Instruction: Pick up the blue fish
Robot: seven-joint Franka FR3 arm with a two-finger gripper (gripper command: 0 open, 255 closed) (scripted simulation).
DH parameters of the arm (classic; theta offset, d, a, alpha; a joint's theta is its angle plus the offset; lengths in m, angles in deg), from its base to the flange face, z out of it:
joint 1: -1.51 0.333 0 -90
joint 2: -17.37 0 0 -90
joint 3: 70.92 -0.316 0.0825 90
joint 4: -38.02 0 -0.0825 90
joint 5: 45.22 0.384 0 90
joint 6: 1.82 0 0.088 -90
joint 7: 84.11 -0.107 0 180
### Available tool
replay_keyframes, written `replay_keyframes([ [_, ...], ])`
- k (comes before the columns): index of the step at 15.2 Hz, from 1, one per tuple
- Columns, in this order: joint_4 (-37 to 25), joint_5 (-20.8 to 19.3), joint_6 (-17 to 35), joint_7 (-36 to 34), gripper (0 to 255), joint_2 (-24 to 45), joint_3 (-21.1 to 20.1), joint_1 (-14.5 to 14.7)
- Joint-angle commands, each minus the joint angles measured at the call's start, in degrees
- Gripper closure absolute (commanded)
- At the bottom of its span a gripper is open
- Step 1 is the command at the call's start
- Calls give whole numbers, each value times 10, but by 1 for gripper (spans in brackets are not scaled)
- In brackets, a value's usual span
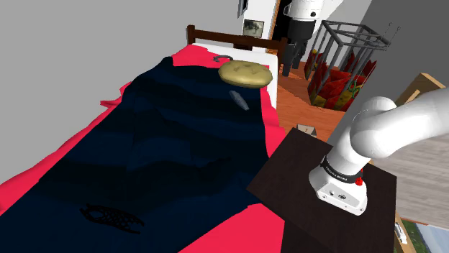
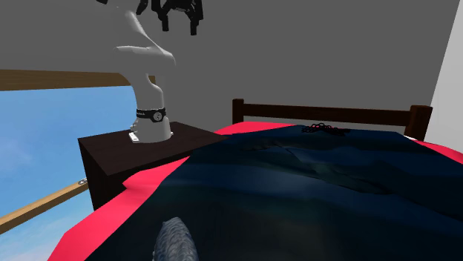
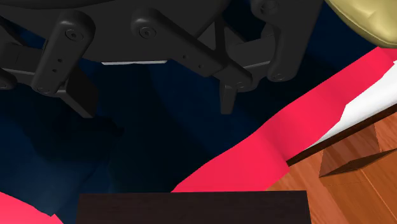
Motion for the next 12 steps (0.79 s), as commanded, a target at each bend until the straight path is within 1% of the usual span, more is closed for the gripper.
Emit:
replay_keyframes([
  [1,0,0,0,0,0,0,0,0],
  [7,32,-17,130,-6,0,81,13,-15],
  [12,35,-29,234,-11,0,167,26,-27],
])
